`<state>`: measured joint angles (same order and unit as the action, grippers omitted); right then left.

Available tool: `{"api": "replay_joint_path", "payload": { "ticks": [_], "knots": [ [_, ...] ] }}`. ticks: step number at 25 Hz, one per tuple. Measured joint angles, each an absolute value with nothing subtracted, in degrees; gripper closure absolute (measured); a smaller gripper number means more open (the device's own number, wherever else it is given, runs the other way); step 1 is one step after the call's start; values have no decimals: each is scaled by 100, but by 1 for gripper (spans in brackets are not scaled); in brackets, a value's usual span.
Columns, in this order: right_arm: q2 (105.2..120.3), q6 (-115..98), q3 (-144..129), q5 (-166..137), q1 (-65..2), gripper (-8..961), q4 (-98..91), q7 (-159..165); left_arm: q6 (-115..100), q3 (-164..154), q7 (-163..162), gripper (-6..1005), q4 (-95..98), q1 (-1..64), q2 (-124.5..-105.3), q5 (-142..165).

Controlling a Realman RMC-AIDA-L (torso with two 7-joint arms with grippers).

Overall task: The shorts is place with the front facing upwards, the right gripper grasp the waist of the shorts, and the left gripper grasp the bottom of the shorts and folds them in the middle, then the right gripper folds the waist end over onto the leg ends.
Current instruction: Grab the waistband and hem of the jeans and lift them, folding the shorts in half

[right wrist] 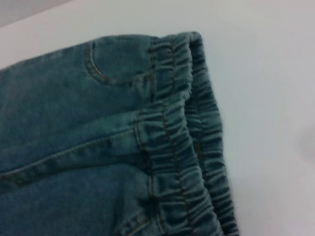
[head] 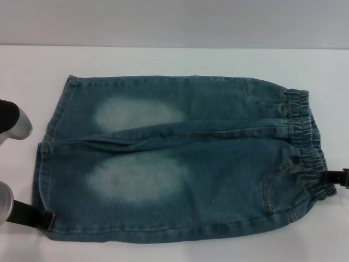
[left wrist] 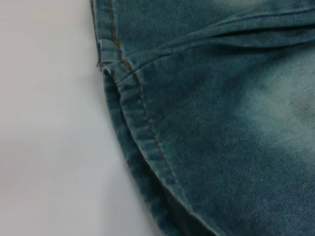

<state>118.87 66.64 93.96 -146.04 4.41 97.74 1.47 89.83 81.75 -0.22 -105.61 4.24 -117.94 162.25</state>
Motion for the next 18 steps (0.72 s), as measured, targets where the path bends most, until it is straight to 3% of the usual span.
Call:
{"api": "replay_joint_path", "payload": {
  "ticks": [5, 10, 16, 18],
  "knots": [
    [11880, 6656, 9429, -14597, 327, 344, 9475, 86, 8986, 8162, -19, 965, -10565, 422, -11795, 16225],
    [11883, 6643, 9402, -14489, 289, 580, 9392, -13, 8989, 8159, -15, 965, -10568, 421, -11795, 16225],
    [11882, 6641, 9415, -14299, 297, 812, 9410, -162, 9002, 8158, -2, 966, -10575, 421, -11802, 16225],
    [11880, 6642, 9390, -14297, 286, 847, 9409, -177, 9001, 8159, -1, 966, -10579, 422, -11803, 16225]
  ]
}}
